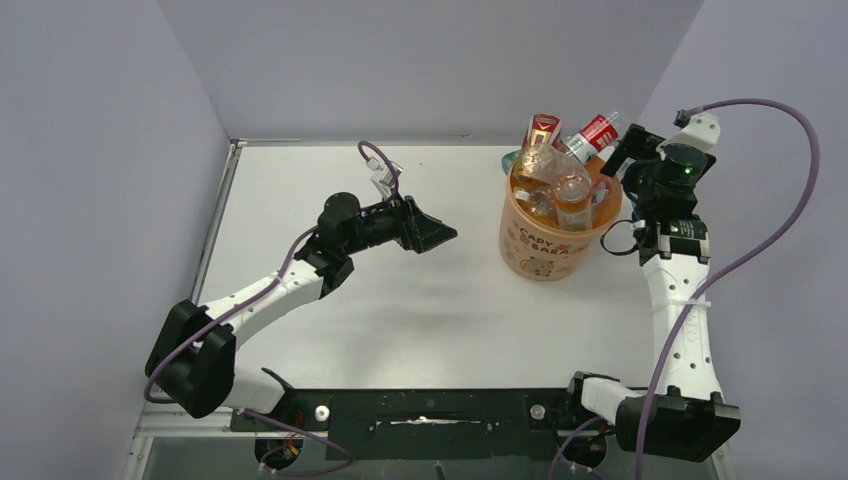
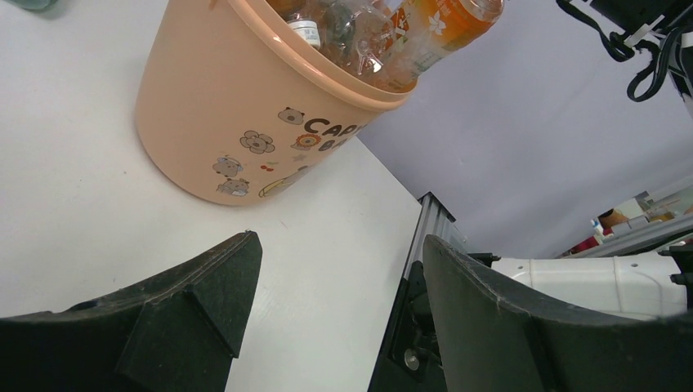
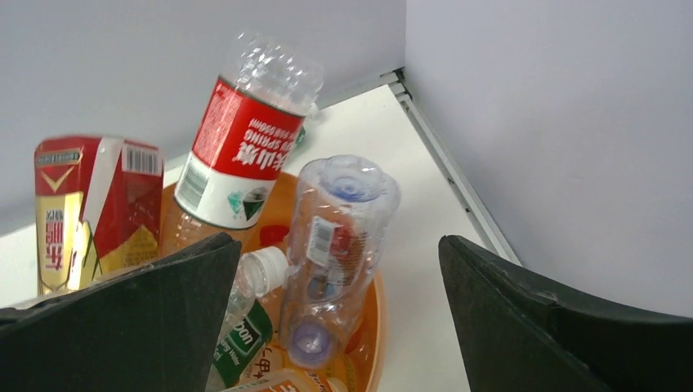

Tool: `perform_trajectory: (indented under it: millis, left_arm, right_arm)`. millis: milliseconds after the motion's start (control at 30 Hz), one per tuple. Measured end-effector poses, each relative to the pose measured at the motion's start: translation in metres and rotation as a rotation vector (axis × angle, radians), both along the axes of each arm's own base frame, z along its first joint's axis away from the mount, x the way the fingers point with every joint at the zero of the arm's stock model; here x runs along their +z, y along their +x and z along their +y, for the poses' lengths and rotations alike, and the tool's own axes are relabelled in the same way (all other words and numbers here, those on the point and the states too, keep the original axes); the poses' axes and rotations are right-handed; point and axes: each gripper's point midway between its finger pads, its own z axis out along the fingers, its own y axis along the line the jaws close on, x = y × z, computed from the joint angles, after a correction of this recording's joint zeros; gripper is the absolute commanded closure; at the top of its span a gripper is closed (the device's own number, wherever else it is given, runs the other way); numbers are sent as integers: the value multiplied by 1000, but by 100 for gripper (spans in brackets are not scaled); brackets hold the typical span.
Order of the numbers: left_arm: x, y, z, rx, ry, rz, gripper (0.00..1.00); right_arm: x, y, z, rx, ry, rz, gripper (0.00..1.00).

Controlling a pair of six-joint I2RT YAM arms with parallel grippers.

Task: Put the plastic bottles in the bin
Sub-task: Place the plastic bottle in the trash bin.

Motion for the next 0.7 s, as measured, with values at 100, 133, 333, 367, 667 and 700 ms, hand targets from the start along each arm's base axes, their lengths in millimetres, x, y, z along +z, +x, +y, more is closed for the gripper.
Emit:
perform_trajectory:
  millis: [100,133,333,367,667,700]
  left_arm:
    - [2,0,0,-1,-2,-3,28]
    - [2,0,0,-1,-3,-4,28]
    - [2,0,0,-1,-1,-3,28]
    - [2,0,0,-1,-1,-3,28]
    - [2,0,1,2,1,-3,28]
    - [3,0,1,3,0,-6,28]
  right_arm:
    - [10,-8,-19,-66,44,-30,2]
    - [9,-12,-29,-100,62,-31,2]
    - [-1,-35,-62,-266,119,-7,2]
    - [1,-38,-63,-278,120,-12,2]
    - [-9,-68,-77,-405,158,-46,2]
    - [-19,-69,-80,-419,171,-35,2]
